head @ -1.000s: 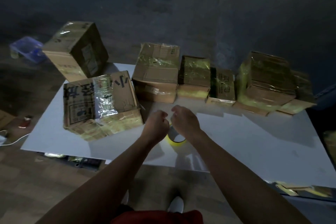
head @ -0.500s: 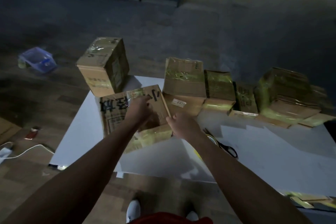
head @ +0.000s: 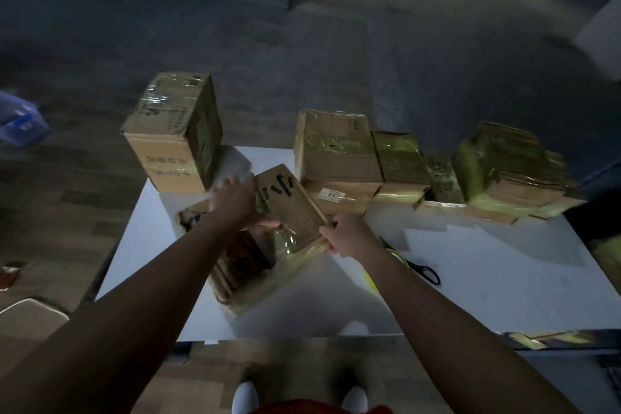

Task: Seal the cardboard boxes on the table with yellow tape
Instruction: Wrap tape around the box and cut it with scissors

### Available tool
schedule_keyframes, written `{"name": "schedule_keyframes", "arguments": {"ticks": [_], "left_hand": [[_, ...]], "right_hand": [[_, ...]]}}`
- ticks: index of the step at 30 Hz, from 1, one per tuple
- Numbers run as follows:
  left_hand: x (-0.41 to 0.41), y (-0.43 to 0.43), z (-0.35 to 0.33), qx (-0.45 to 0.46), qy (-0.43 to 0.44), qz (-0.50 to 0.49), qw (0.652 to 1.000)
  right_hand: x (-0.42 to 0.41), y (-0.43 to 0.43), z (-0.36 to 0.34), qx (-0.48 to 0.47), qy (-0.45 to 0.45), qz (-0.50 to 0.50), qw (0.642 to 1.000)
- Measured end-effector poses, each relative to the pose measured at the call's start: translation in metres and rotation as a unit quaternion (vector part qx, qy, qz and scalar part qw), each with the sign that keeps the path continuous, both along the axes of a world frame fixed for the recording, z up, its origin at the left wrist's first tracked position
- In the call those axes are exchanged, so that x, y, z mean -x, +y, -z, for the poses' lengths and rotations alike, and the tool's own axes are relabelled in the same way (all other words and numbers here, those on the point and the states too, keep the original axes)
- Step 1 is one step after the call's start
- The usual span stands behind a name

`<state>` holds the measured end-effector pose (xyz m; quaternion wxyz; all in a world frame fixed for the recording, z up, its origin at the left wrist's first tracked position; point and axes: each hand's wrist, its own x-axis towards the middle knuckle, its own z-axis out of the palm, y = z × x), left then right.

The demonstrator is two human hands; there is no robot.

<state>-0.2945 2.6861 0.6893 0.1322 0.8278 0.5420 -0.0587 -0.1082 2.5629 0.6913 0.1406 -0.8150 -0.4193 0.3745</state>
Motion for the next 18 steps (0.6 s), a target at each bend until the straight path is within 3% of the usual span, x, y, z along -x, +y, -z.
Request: {"name": "schedule_keyframes", "arguments": {"ticks": [4,7,10,14,18], "left_hand": [[0.012,-0.013,-0.003,0.023,-0.052,-0.081,0.995],[0.022,-0.018,0.008,0.097,-0.053,-0.097,0.989],[0.028,-0.026,0.024,0.174,-0.108,-0.139,0.969],[0.024,-0.045,0.032,0.165,-0.226,-0.286,0.917],[0.011,-0.058,0.034,0.149,-0.256,-0.322,0.899]], "right_hand": [[0.002,0.016,-0.008,-0.027,-0.116,-0.012,0.993],[0.016,0.028,-0.015,-0.074,-0.067,0.019,0.995],[0.041,0.037,-0.011,-0.047,-0.075,-0.015,0.996],[0.064,0.034,0.003,-0.049,-0.158,-0.035,0.986],[0.06,0.028,0.017,-0.094,-0.136,0.041,0.985]]}}
